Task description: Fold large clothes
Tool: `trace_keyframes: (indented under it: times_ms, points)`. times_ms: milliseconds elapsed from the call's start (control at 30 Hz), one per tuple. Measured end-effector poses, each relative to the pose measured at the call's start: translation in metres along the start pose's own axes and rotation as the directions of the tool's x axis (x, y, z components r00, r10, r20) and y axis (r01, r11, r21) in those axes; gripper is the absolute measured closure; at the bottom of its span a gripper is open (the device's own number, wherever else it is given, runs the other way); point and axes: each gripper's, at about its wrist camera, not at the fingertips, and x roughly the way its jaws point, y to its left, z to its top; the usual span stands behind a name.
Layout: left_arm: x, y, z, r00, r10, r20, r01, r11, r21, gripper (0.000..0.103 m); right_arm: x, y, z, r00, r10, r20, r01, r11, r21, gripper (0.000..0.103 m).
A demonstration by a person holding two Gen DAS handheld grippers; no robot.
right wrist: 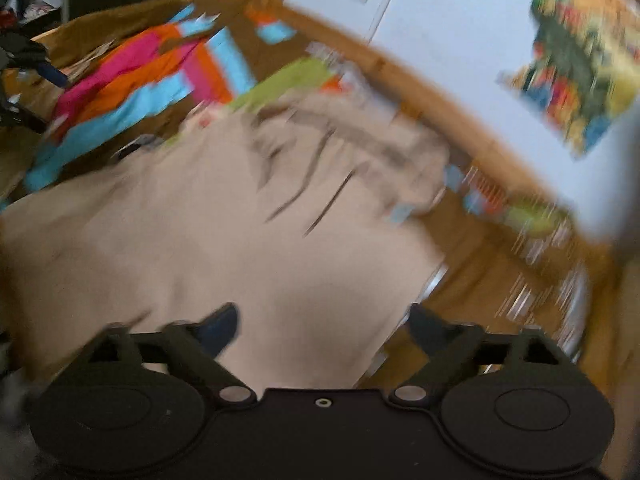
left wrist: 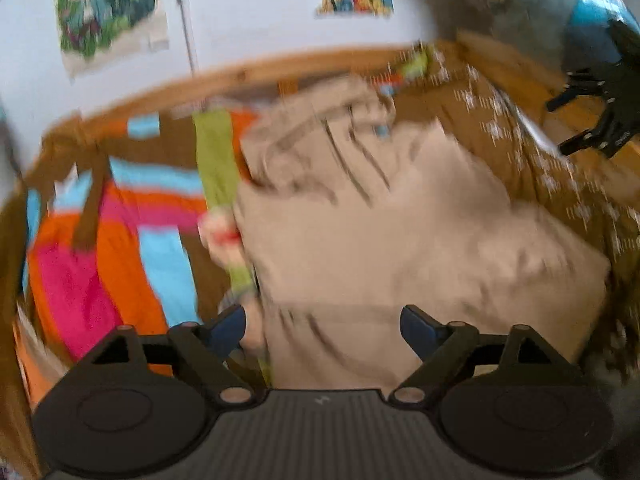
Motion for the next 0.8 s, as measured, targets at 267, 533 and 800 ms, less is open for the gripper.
trace_keyframes:
  times_ms: [267, 533, 800]
  points:
    - [0.112, 0.031, 0.112, 0.957, 0.25, 0.144, -0.258, 0.965, 0.038, 0.007, 0.142, -0.07, 0.054, 0.968, -0.207, 0.145, 0.199, 0.978, 0.063, 0.021]
    - [0.266, 0.041, 0.163, 0.96, 0.265, 0.094, -0.279, 0.935, 0.221, 0.022, 0.241, -0.133, 0.052, 0.961, -0.193, 0.196, 0.146, 0.961, 0.234, 0.034]
    - [0.31, 0.026, 0.165, 0.956, 0.291, 0.045, -0.288, 0.895, 0.339, 0.1, 0.282, -0.159, 0.053, 0.97, -0.154, 0.187, 0.064, 0.907, 0.415, 0.1]
